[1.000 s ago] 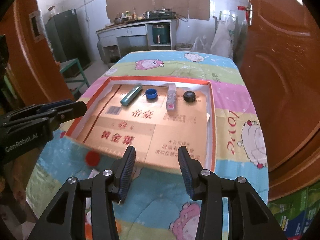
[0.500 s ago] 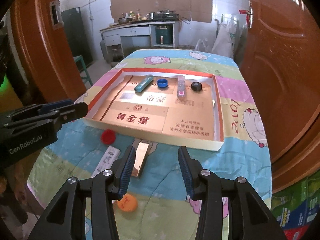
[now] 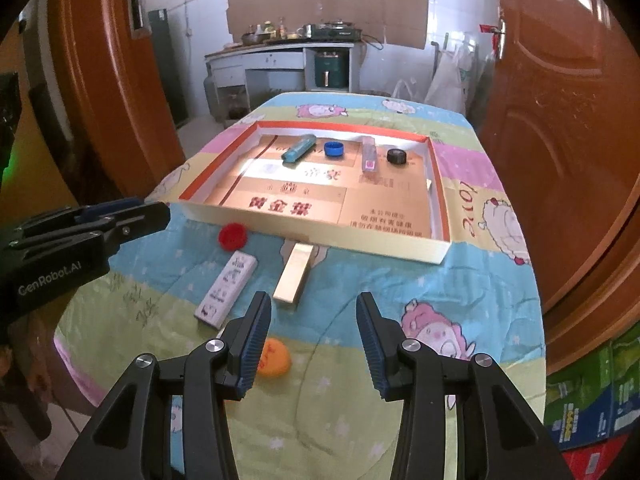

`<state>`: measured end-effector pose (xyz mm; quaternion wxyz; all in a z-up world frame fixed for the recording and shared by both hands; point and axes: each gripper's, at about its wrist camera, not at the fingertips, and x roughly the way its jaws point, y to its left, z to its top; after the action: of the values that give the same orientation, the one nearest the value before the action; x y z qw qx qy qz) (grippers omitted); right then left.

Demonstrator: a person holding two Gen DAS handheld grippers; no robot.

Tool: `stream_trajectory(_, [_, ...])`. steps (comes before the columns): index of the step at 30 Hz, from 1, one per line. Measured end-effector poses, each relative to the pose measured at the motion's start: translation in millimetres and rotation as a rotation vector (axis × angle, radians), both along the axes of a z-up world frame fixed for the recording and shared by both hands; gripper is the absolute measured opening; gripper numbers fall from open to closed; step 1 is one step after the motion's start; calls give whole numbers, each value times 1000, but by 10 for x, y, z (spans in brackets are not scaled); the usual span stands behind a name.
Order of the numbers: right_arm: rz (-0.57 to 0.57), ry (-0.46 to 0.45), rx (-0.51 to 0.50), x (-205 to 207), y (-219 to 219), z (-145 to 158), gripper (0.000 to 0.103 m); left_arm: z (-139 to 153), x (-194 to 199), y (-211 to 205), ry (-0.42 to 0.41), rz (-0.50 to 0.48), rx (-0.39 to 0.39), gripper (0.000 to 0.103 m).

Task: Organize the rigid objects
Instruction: 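Withdraw both tools from the box, moving the right tool toward the gold tube, then grasp the white Hello Kitty box with the left tool while the right tool grasps the orange cap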

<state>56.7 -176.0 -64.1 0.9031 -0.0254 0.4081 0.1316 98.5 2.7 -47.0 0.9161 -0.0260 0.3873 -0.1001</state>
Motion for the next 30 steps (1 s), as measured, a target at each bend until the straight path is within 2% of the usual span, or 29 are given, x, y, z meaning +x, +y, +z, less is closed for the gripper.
stream_trajectory(18, [34,39,-5,-235,77,-433,46,-446,-181,8,66,-33,-20,35])
stream_trajectory(30, [52,47,-27,-240,124,-597,46,-612,-60,-164,105,-80,-3,35])
